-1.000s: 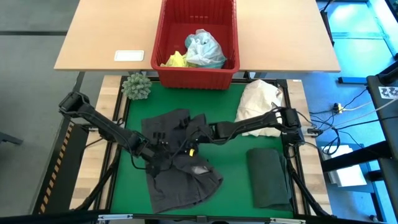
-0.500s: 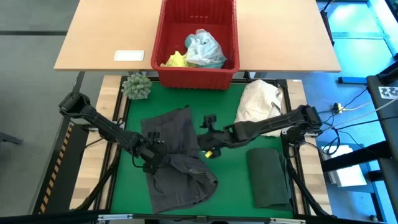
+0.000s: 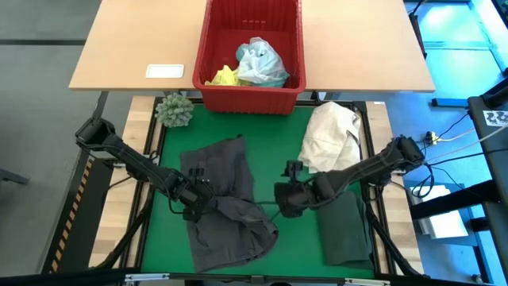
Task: Fold Laundry from Bin
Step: Fold the gray short
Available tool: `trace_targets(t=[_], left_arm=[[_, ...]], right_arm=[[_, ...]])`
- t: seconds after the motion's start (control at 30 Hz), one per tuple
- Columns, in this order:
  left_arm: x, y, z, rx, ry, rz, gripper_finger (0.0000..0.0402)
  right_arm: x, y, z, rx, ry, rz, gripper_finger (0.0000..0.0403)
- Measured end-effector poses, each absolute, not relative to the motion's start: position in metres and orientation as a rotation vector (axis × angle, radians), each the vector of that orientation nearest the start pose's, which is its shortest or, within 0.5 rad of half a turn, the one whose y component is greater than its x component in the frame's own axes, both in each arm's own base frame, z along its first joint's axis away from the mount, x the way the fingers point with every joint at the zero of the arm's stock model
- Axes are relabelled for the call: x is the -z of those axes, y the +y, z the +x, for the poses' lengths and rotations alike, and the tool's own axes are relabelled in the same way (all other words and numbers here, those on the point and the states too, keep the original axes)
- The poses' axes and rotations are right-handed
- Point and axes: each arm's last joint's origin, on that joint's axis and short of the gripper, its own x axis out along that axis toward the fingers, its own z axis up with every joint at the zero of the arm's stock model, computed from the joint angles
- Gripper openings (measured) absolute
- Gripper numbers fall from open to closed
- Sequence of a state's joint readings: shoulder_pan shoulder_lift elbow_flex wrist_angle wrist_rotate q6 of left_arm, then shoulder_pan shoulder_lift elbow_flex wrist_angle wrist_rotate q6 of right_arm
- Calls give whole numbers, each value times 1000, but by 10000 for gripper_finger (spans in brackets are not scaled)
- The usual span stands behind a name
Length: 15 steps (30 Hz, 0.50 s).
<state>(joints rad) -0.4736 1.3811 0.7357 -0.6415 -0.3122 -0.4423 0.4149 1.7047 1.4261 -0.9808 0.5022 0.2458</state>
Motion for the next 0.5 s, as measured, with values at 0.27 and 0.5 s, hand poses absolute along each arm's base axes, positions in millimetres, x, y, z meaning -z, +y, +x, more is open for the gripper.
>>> trace_targets(t=[0.27, 0.5], left_arm=[[-172, -96, 208, -134, 1172, 118, 80], [-172, -95, 208, -142, 1171, 110, 80]], right_arm=[[-251, 121, 300, 186, 936, -199, 319], [-241, 122, 299, 112, 831, -114, 319]])
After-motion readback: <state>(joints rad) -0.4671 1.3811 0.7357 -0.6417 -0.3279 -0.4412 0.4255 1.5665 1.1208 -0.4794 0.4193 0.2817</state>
